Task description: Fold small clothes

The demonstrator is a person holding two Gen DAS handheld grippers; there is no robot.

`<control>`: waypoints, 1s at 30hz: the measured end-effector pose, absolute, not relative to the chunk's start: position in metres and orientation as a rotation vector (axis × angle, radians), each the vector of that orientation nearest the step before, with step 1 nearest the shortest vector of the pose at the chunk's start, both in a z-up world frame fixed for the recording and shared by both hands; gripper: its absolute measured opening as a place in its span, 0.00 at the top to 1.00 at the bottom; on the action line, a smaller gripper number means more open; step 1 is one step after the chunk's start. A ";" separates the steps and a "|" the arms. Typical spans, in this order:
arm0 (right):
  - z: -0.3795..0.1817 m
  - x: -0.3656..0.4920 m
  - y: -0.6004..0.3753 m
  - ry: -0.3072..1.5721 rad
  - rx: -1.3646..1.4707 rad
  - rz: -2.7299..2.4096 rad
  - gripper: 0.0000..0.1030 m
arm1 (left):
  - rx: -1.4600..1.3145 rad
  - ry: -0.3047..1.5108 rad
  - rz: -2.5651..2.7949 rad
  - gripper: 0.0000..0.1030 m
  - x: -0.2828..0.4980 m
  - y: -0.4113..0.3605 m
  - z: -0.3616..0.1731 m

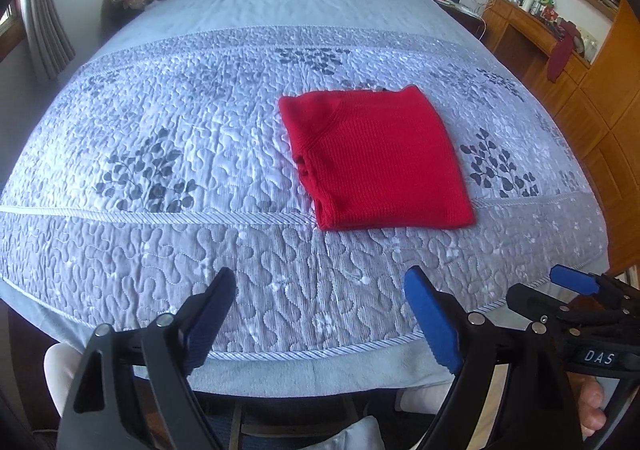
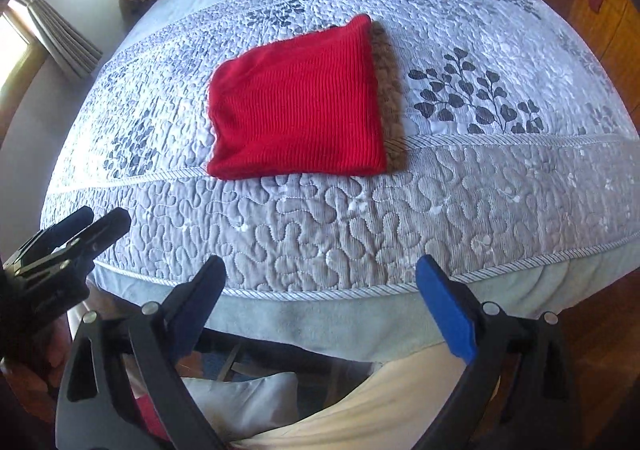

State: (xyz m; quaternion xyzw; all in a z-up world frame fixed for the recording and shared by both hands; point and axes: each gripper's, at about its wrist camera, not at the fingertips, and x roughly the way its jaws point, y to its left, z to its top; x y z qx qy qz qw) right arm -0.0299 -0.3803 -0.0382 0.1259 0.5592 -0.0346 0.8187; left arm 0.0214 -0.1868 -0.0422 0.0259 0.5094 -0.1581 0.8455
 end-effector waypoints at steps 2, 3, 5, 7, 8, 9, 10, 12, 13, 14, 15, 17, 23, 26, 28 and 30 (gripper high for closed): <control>-0.035 -0.030 -0.378 1.190 0.261 -0.074 0.07 | 0.066 1.066 -0.333 0.16 0.018 -0.188 -0.037; -0.034 -0.030 -0.377 1.189 0.259 -0.073 0.07 | 0.069 1.063 -0.334 0.16 0.017 -0.188 -0.035; -0.033 -0.030 -0.375 1.188 0.254 -0.075 0.07 | 0.073 1.057 -0.338 0.16 0.015 -0.189 -0.032; -0.032 -0.030 -0.374 1.188 0.252 -0.075 0.07 | 0.074 1.051 -0.335 0.16 0.014 -0.189 -0.028; -0.032 -0.030 -0.373 1.188 0.251 -0.074 0.07 | 0.075 1.048 -0.332 0.16 0.014 -0.189 -0.027; -0.032 -0.030 -0.373 1.188 0.249 -0.075 0.07 | 0.076 1.048 -0.329 0.15 0.013 -0.189 -0.026; -0.032 -0.030 -0.373 1.188 0.245 -0.077 0.07 | 0.079 1.046 -0.325 0.15 0.012 -0.189 -0.026; -0.031 -0.030 -0.372 1.188 0.233 -0.084 0.07 | 0.084 1.043 -0.321 0.15 0.011 -0.190 -0.025; -0.030 -0.030 -0.371 1.187 0.229 -0.085 0.07 | 0.085 1.044 -0.318 0.15 0.011 -0.190 -0.025; -0.030 -0.030 -0.371 1.186 0.227 -0.085 0.07 | 0.087 1.043 -0.316 0.15 0.011 -0.190 -0.024; -0.029 -0.031 -0.371 1.186 0.228 -0.084 0.07 | 0.090 1.042 -0.314 0.15 0.010 -0.190 -0.024; -0.029 -0.031 -0.371 1.185 0.226 -0.084 0.07 | 0.094 1.043 -0.310 0.15 0.010 -0.190 -0.024; -0.029 -0.029 -0.370 1.189 0.220 -0.085 0.07 | 0.096 1.046 -0.300 0.15 0.012 -0.190 -0.027; -0.031 -0.028 -0.370 1.193 0.217 -0.085 0.07 | 0.092 1.052 -0.300 0.15 0.013 -0.189 -0.028; -0.032 -0.027 -0.370 1.196 0.218 -0.085 0.07 | 0.097 1.050 -0.299 0.15 0.013 -0.189 -0.029; -0.033 -0.027 -0.370 1.200 0.219 -0.085 0.07 | 0.100 1.050 -0.300 0.15 0.013 -0.189 -0.030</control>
